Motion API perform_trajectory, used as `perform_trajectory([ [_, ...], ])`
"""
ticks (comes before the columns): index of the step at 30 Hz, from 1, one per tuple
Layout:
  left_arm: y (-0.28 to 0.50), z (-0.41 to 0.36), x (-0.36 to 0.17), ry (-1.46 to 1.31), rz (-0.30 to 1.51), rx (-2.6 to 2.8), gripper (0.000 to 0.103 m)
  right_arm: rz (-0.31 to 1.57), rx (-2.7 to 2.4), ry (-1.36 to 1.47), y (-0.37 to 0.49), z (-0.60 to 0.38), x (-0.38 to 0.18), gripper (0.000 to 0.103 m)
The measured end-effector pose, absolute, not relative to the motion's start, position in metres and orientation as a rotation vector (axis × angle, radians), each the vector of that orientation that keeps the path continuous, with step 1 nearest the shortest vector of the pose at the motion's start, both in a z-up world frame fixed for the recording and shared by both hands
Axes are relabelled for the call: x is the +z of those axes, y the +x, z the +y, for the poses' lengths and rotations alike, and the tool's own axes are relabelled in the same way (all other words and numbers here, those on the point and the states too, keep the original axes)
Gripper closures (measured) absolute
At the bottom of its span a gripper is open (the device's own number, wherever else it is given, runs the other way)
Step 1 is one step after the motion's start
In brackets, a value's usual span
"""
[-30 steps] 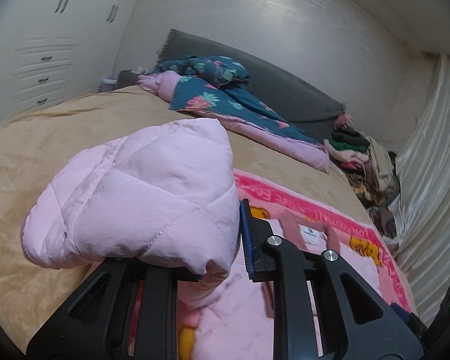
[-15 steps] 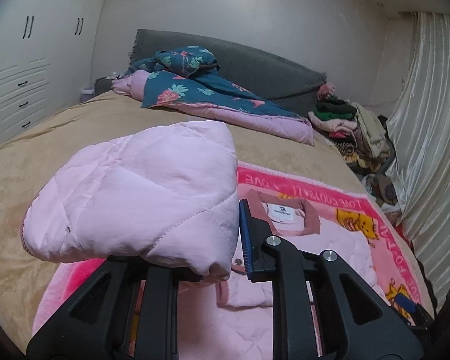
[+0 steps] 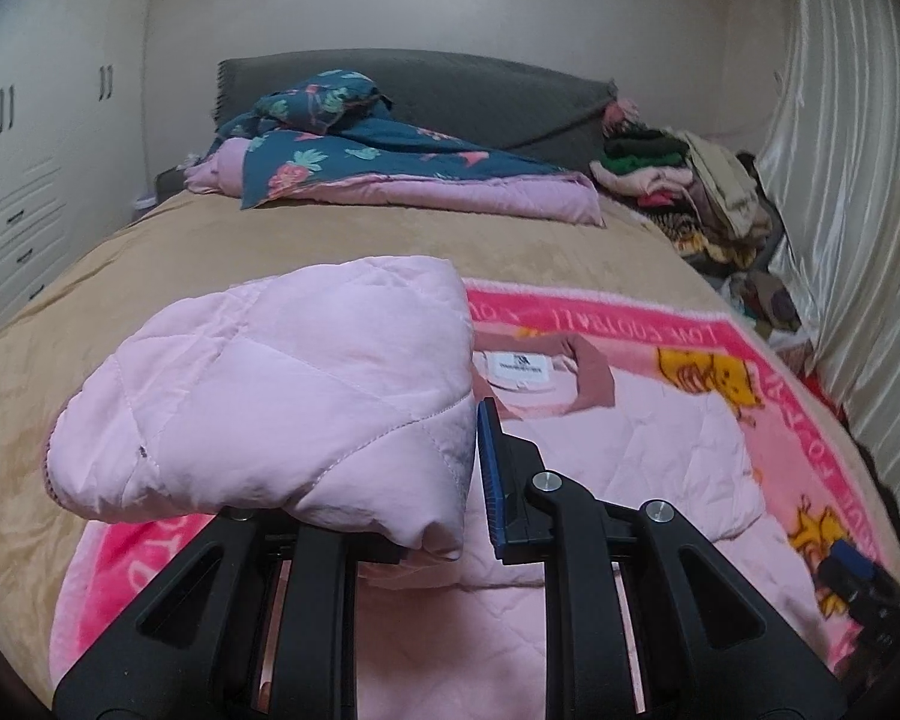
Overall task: Fold large clothes
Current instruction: 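Lower the sleeve onto the jacket body and open the left tool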
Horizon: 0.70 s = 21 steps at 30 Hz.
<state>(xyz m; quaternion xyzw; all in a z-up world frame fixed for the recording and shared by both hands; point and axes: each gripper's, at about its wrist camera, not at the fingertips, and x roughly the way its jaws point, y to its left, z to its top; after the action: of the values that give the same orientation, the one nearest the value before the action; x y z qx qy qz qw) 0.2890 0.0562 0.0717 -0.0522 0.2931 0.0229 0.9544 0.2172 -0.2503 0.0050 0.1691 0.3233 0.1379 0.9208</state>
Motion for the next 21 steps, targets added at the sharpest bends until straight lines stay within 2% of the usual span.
perform_trajectory([
  [11,0.307,-0.018,0.033,0.097,0.672,-0.015,0.092,0.687,0.208,0.381,0.216,-0.298,-0.01,0.005],
  [21,0.31,-0.083,-0.044,0.384,0.804,-0.091,0.092,0.717,0.148,0.392,0.216,-0.325,-0.025,0.005],
])
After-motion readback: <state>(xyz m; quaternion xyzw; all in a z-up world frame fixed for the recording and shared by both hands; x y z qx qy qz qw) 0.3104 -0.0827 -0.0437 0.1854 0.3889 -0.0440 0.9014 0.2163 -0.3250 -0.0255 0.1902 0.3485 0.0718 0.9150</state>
